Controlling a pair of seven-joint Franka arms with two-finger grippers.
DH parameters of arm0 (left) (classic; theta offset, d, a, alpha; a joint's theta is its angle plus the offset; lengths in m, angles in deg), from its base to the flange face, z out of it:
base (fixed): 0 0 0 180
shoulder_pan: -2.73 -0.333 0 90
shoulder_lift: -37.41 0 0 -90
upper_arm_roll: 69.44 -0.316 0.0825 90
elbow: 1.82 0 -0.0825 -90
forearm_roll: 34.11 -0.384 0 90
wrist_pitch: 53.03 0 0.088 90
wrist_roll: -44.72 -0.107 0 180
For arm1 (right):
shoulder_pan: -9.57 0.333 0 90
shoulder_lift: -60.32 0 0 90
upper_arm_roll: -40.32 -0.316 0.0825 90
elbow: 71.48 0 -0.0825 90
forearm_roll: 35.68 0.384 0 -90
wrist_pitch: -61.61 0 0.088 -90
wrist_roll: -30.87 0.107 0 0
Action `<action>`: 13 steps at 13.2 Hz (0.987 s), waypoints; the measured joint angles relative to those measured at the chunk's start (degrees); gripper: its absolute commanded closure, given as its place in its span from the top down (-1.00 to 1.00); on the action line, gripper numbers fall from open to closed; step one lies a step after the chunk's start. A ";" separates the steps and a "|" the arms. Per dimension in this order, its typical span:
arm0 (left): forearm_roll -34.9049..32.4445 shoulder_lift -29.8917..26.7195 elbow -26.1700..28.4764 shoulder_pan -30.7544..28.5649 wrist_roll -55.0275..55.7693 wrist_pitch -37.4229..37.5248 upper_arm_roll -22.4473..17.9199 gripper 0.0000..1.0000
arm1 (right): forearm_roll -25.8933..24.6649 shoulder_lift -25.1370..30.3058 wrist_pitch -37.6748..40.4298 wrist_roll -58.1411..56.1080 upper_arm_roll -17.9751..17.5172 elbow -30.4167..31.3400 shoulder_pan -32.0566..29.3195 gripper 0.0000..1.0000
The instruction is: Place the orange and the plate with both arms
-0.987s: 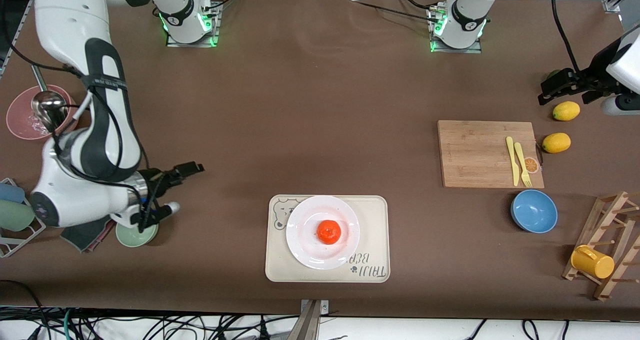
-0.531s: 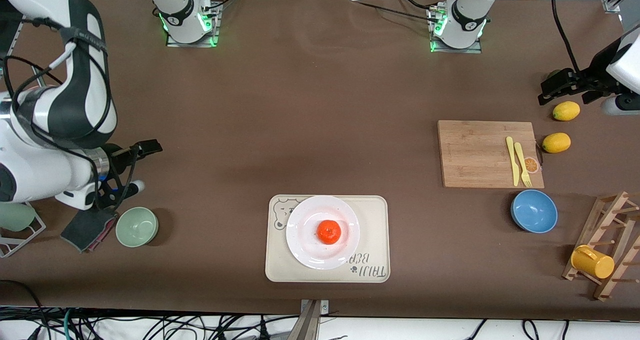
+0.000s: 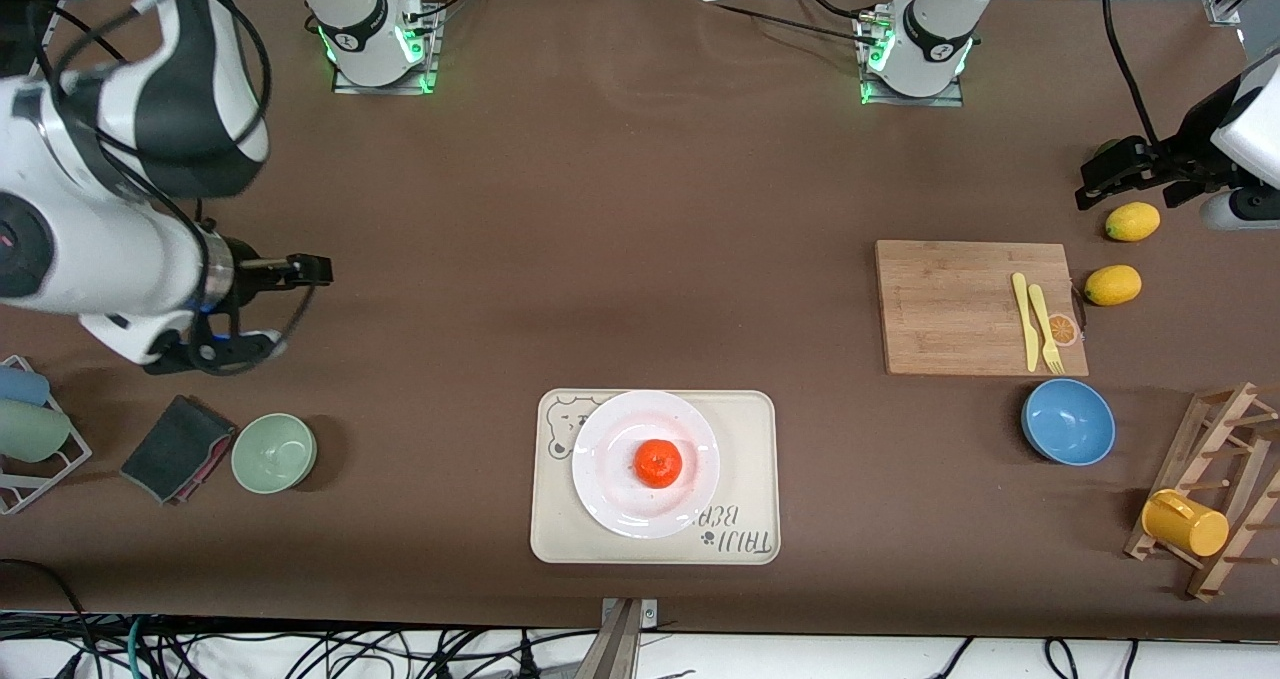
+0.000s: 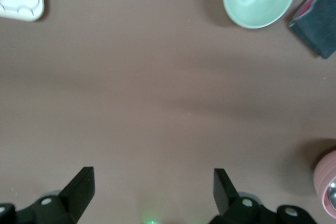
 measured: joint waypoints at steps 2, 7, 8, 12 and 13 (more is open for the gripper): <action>0.00 0.00 0.00 0.00 0.00 0.00 0.01 1.00 | -0.13 8.32 -4.34 0.01 -0.22 9.87 -2.05 1.00; 0.00 0.00 0.00 0.00 0.00 0.00 0.02 1.00 | -0.42 18.37 -4.80 -0.16 -7.61 16.93 -14.93 1.00; 0.00 0.00 0.00 0.00 0.00 0.00 0.03 1.00 | -1.16 19.06 -4.33 -0.27 -7.75 16.81 -16.29 1.00; 0.00 0.00 0.00 0.00 0.00 0.00 0.03 1.00 | -4.69 20.84 0.15 -0.59 -7.92 15.75 -17.79 1.00; 0.00 0.00 0.00 0.00 0.00 0.00 0.03 1.00 | -4.72 20.79 -0.53 -0.58 -8.13 16.21 -17.79 1.00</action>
